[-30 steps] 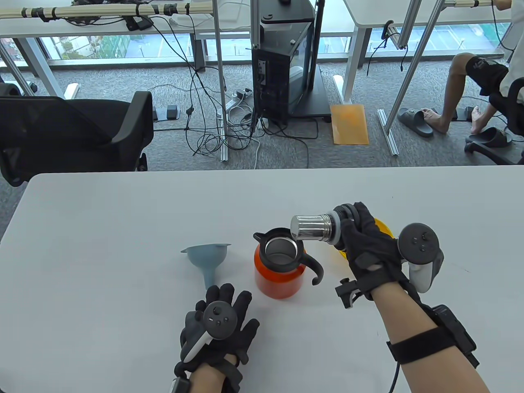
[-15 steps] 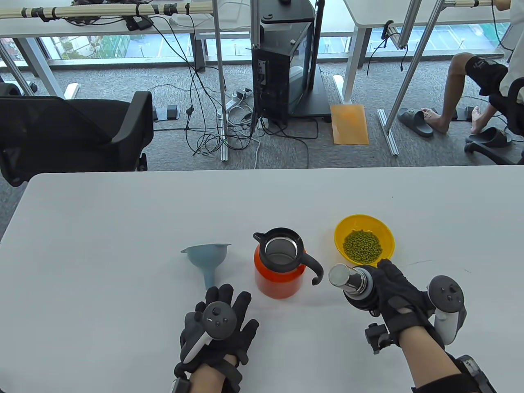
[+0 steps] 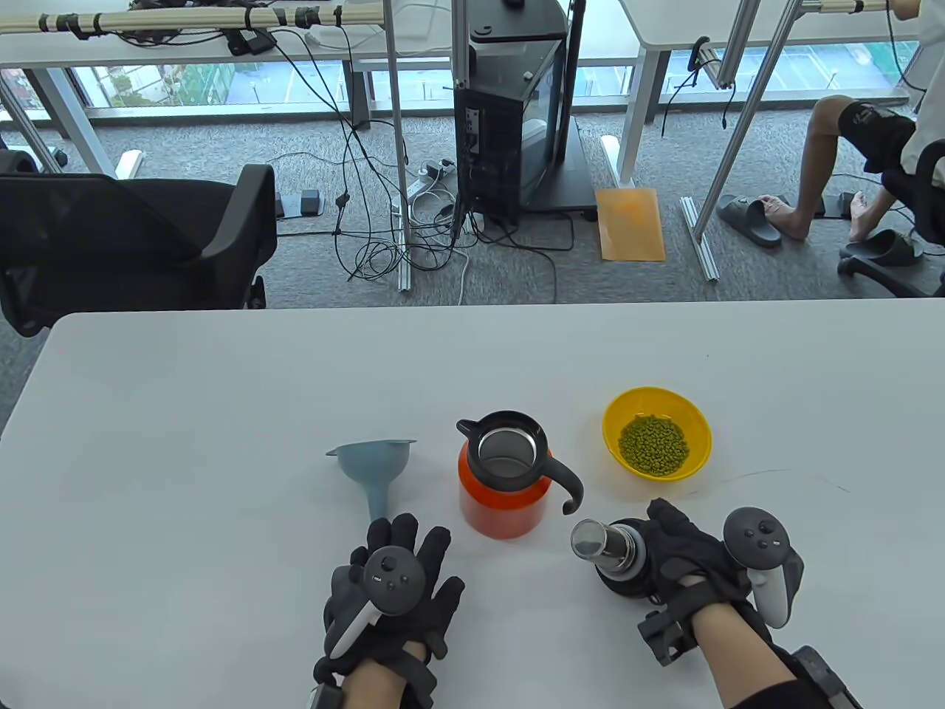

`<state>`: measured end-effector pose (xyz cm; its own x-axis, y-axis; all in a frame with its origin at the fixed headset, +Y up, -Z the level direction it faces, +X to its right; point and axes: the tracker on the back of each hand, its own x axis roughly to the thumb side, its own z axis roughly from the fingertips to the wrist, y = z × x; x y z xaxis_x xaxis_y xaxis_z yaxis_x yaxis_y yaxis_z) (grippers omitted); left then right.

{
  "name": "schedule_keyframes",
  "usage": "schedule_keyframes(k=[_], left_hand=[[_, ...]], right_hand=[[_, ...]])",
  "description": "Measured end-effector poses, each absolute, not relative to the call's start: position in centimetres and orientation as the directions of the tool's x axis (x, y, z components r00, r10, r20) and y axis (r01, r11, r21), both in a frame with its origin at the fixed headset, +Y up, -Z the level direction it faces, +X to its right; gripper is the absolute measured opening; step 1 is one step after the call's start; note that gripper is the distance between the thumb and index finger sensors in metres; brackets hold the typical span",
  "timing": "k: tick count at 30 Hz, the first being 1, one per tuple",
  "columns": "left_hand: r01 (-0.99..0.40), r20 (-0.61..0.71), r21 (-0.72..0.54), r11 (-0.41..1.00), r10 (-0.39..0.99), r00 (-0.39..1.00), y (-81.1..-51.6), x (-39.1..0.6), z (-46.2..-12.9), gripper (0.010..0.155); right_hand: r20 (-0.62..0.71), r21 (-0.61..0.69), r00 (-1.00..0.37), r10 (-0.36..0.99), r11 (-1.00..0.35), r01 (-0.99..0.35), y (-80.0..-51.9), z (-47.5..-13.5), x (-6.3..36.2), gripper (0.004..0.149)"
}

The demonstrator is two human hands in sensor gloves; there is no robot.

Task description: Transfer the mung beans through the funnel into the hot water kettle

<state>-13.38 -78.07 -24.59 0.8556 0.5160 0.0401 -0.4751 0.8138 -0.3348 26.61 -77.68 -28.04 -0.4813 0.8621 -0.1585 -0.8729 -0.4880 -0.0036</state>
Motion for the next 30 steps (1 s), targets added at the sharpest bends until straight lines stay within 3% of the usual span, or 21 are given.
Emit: schedule_keyframes(k=[3, 10, 15, 19, 30], left_hand=[[-0.472, 0.042, -0.338, 0.814, 0.514, 0.857, -78.1, -13.3, -24.6, 0.073], [-0.468, 0.04, -0.344, 0.814, 0.51, 0.859, -78.2, -13.3, -24.6, 0.073], [-0.463, 0.039, -0.347, 0.816, 0.506, 0.862, -78.2, -13.2, -24.5, 0.073], [-0.461, 0.037, -0.349, 0.816, 0.503, 0.863, -78.3, -13.3, -24.5, 0.073], [-0.433, 0.044, -0.352, 0.83, 0.477, 0.878, -78.4, -13.0, -24.3, 0.073]], right_hand=[[-0.116, 0.002, -0.582, 0.805, -0.585, -0.811, -77.5, -28.1, 26.6, 0.069], [-0.039, 0.06, -0.623, 0.781, -0.621, -0.782, -76.2, -28.0, 26.6, 0.071], [0.119, 0.133, -0.632, 0.765, -0.644, -0.754, -73.9, -27.8, 27.1, 0.073], [0.28, 0.185, -0.751, 0.598, -0.801, -0.569, -72.3, -26.4, 27.9, 0.078], [0.391, 0.198, -0.888, 0.24, -0.965, -0.174, -76.8, -23.2, 29.4, 0.085]])
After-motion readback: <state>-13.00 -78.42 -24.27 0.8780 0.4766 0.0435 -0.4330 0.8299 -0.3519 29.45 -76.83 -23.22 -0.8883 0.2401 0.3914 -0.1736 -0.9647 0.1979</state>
